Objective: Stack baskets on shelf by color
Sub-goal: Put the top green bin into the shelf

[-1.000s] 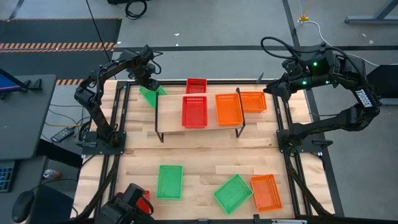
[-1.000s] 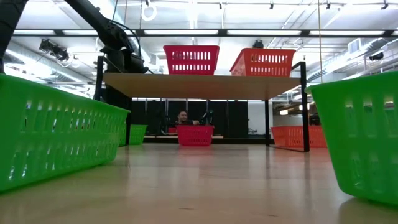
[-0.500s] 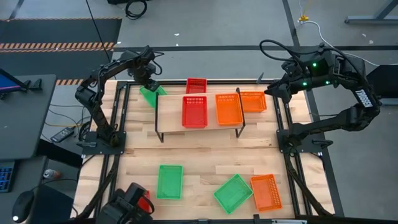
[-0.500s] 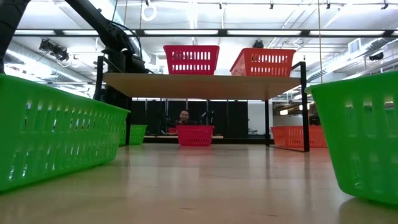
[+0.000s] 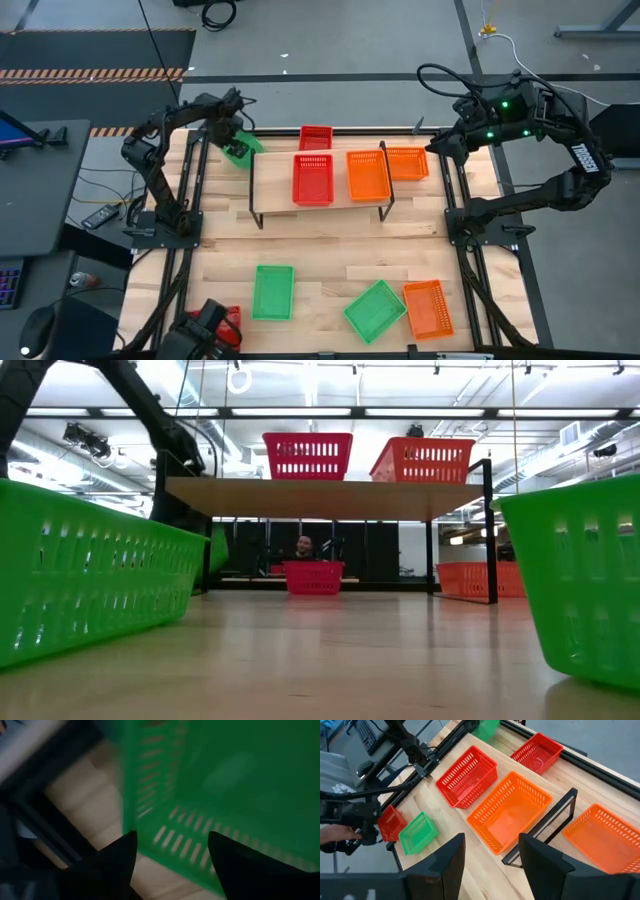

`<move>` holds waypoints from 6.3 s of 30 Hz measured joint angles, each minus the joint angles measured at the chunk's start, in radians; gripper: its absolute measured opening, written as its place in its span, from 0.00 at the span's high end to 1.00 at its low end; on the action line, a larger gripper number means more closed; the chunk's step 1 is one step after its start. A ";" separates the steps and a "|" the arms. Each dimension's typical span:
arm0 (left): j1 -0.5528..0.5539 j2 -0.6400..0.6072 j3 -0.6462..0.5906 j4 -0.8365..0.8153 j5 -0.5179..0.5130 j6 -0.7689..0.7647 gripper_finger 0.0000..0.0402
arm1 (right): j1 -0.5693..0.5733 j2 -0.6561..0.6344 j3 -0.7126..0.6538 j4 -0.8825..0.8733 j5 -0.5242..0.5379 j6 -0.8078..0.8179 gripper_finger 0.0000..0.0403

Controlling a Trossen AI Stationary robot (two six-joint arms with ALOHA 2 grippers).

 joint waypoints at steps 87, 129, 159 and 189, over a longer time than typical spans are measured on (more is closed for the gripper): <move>-0.199 -0.035 0.084 -0.340 -0.004 0.552 0.53 | -0.022 -0.007 0.005 0.079 -0.074 0.003 0.53; -0.242 -0.034 0.097 -0.195 -0.036 0.673 0.81 | -0.021 -0.006 0.005 0.046 -0.105 0.016 0.53; -0.176 0.083 0.094 -0.132 0.045 0.839 0.70 | -0.021 -0.007 0.005 -0.033 -0.105 0.014 0.53; -0.167 0.086 0.594 -0.389 -0.173 0.339 0.98 | -0.021 -0.008 0.005 -0.033 -0.070 -0.093 0.53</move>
